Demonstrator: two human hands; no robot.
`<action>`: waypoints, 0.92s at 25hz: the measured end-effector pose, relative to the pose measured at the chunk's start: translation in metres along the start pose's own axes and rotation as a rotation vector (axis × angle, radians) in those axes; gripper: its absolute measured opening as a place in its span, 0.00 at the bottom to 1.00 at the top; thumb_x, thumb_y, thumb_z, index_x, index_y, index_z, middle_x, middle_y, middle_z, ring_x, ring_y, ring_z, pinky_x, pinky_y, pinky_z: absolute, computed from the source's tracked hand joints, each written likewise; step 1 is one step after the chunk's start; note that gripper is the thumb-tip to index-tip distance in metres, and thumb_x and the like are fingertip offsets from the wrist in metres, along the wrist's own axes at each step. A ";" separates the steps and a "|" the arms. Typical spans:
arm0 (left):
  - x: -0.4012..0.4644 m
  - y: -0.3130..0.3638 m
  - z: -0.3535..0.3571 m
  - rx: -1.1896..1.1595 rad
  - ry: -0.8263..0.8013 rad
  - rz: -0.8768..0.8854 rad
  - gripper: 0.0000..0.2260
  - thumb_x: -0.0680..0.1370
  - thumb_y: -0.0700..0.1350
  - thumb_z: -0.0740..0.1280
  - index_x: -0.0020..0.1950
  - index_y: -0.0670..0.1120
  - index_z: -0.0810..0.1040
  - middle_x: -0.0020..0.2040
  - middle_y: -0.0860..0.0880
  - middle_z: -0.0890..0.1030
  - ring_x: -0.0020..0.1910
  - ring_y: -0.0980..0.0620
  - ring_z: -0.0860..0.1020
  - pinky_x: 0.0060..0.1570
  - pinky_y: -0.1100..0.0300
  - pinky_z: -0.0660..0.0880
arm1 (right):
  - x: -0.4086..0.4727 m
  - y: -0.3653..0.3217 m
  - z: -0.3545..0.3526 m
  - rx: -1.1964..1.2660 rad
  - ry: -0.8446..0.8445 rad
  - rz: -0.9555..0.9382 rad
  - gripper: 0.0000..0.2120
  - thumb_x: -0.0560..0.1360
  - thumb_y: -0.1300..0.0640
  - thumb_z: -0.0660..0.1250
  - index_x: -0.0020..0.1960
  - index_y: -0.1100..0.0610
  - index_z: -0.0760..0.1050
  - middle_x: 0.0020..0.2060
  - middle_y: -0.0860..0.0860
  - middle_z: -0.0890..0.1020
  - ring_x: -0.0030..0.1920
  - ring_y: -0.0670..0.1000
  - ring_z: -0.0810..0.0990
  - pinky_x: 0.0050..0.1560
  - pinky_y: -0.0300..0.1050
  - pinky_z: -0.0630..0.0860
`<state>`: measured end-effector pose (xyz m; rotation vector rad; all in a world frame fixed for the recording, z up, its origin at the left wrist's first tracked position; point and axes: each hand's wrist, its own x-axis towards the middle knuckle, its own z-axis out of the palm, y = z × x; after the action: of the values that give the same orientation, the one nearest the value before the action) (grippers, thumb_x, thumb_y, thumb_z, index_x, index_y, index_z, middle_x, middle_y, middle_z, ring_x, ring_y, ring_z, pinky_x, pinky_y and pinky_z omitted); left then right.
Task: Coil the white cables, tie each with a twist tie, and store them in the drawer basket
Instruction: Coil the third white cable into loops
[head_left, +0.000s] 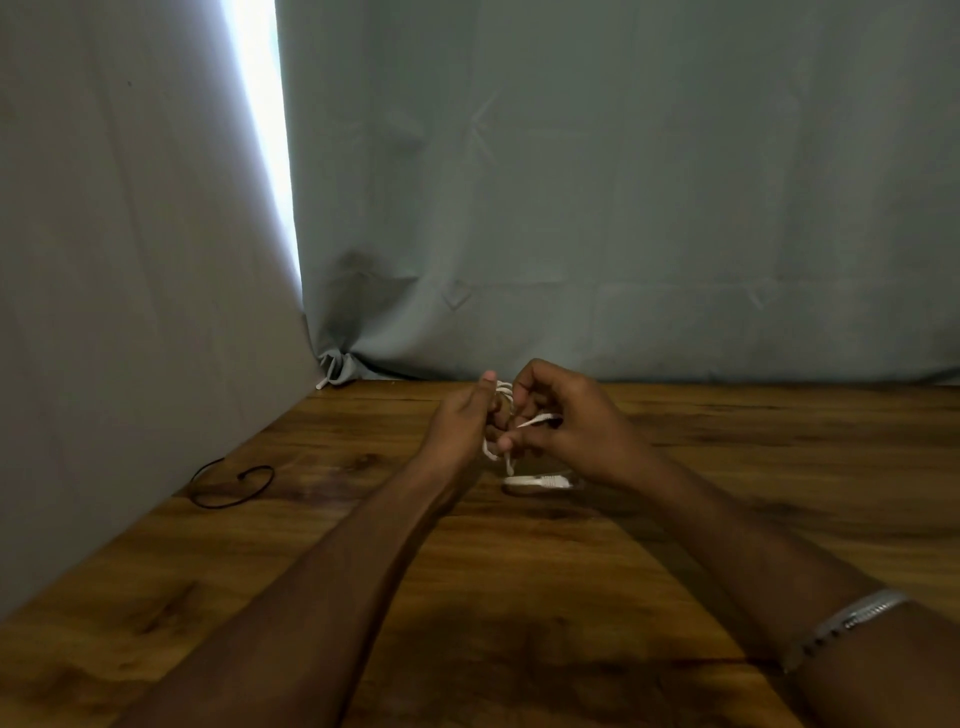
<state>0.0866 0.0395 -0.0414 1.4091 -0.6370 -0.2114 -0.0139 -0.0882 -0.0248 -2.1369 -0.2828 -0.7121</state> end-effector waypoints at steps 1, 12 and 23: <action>-0.003 -0.002 0.003 -0.018 -0.058 -0.027 0.22 0.87 0.53 0.58 0.42 0.42 0.80 0.33 0.42 0.80 0.29 0.47 0.78 0.33 0.56 0.76 | -0.001 -0.002 0.002 0.075 0.034 0.021 0.17 0.67 0.69 0.80 0.46 0.58 0.74 0.34 0.48 0.84 0.34 0.45 0.84 0.34 0.38 0.78; -0.004 0.002 0.002 -0.306 -0.487 -0.343 0.24 0.77 0.67 0.66 0.57 0.47 0.79 0.25 0.53 0.62 0.16 0.60 0.61 0.18 0.69 0.54 | -0.001 0.009 -0.004 0.135 0.051 0.174 0.16 0.70 0.50 0.79 0.50 0.59 0.83 0.41 0.53 0.86 0.30 0.40 0.81 0.34 0.33 0.74; -0.006 0.003 0.007 -0.447 -0.420 -0.428 0.23 0.80 0.61 0.62 0.36 0.44 0.73 0.25 0.52 0.71 0.15 0.60 0.62 0.14 0.69 0.57 | 0.004 0.013 0.000 0.217 0.128 0.171 0.13 0.76 0.51 0.74 0.47 0.61 0.81 0.30 0.54 0.84 0.26 0.45 0.77 0.30 0.39 0.73</action>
<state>0.0777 0.0373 -0.0396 1.0526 -0.5729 -0.9504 -0.0047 -0.0963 -0.0311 -1.8763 -0.1017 -0.6827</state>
